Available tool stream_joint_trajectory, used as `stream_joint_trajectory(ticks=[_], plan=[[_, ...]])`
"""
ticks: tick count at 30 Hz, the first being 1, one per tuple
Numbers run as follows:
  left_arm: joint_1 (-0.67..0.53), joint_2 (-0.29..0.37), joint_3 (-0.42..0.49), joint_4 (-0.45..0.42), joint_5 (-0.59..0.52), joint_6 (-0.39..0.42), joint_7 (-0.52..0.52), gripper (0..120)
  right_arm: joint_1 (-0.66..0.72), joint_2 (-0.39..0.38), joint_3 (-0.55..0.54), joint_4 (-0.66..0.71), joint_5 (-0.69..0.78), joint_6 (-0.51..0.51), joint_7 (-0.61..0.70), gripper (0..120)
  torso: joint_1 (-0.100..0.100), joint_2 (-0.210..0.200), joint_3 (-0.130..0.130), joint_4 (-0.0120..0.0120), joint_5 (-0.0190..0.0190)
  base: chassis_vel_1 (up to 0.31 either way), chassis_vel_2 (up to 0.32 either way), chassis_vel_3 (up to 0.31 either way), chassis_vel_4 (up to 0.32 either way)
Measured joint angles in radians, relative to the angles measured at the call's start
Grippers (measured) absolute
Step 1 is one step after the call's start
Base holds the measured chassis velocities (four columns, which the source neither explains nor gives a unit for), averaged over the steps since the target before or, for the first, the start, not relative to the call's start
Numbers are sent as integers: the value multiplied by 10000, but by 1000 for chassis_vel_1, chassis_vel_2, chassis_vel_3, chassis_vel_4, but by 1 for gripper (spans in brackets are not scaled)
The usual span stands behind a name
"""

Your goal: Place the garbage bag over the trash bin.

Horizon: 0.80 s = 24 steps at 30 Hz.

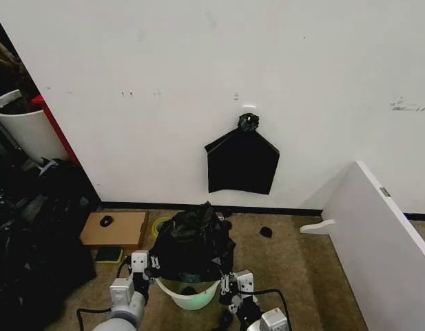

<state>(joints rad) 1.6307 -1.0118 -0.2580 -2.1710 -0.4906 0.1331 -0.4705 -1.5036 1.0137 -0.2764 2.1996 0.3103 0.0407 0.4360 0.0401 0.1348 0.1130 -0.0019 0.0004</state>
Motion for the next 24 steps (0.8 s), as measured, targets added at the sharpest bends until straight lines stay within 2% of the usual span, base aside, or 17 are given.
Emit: stream_joint_trajectory(ticks=[1,3,5,9,12,14,16,17,18,20,24], plan=[[0,0,0,0,0,0,0,0,0,0,0,0,0,0,0,0,0,0,0,0,0,0,0,0,0],[-29,65,-76,-264,7,-88,7,0,104,145,184,-133,-340,768,-833,0,0,0,0,0,6,0,0,0,0],[-69,153,-141,-432,3,-100,12,0,152,164,315,-142,-446,935,-1157,0,0,0,0,-1,3,0,0,0,0],[-40,412,-186,-672,-9,95,-172,0,247,-44,599,-45,-415,834,-1508,0,0,0,0,-1,1,0,0,0,0],[100,560,-167,-810,40,356,-545,0,407,-369,966,98,-192,374,-2063,0,0,0,0,2,0,0,0,0,0],[221,585,-147,-925,160,511,-814,0,648,-741,1379,346,437,-581,-2642,0,0,0,0,3,1,0,0,0,0],[263,541,-109,-967,325,591,-968,0,957,-1070,1548,726,1575,-1794,-2617,0,0,0,0,3,-2,0,0,0,0],[279,504,-78,-966,413,614,-1010,0,1159,-1180,1537,887,2237,-2358,-2309,0,0,0,1,1,-2,0,0,0,0],[279,504,-78,-966,413,614,-1010,0,1159,-1180,1537,887,2237,-2358,-2309,0,0,0,1,1,-2,0,0,0,0],[337,393,-10,-940,594,621,-1052,0,1655,-1237,1478,1084,3646,-3386,-1418,0,0,0,0,2,-1,0,0,0,0],[619,162,113,-914,961,604,-1122,0,2407,-1031,1425,1058,5538,-4762,-296,0,0,0,0,3,1,0,0,0,0]])
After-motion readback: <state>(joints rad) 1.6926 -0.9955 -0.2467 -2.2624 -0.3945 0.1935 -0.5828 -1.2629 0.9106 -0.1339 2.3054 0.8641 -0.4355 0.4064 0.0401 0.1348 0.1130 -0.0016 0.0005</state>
